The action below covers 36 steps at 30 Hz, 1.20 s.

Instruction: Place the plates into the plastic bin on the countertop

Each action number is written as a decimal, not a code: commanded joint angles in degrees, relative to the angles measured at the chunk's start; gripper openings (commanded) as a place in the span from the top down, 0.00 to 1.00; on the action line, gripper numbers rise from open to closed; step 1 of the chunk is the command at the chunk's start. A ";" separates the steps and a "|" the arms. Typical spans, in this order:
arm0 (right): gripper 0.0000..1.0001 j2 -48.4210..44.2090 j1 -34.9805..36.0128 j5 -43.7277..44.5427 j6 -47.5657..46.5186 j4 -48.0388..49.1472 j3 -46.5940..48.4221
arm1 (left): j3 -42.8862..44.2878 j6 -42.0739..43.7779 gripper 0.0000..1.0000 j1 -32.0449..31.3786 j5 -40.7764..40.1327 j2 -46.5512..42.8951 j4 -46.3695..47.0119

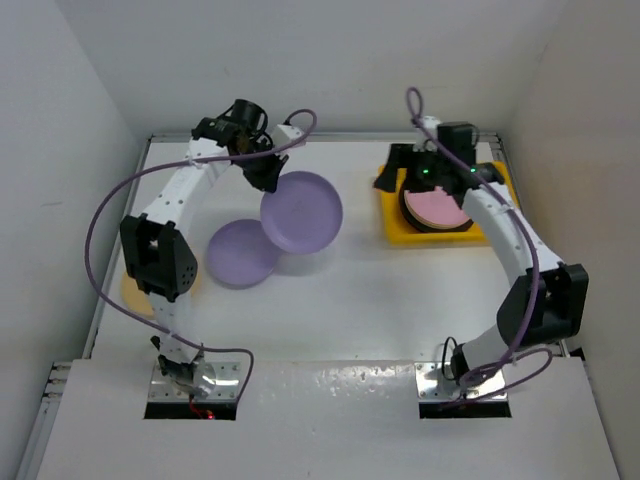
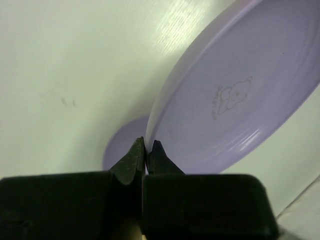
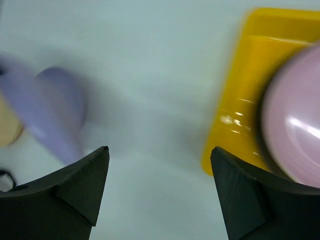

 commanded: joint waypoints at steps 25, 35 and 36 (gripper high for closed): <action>1.00 9.07 13.83 13.85 9.48 11.14 1.50 | 6.03 -19.21 0.33 -3.81 -1.75 2.75 7.20; 1.00 -0.25 -15.86 7.60 19.16 4.55 -9.05 | -2.92 -20.27 0.18 3.04 -15.73 0.99 8.86; 1.00 0.36 -16.94 6.64 19.60 3.76 -9.40 | -4.93 -20.27 0.18 3.57 -17.66 0.99 8.87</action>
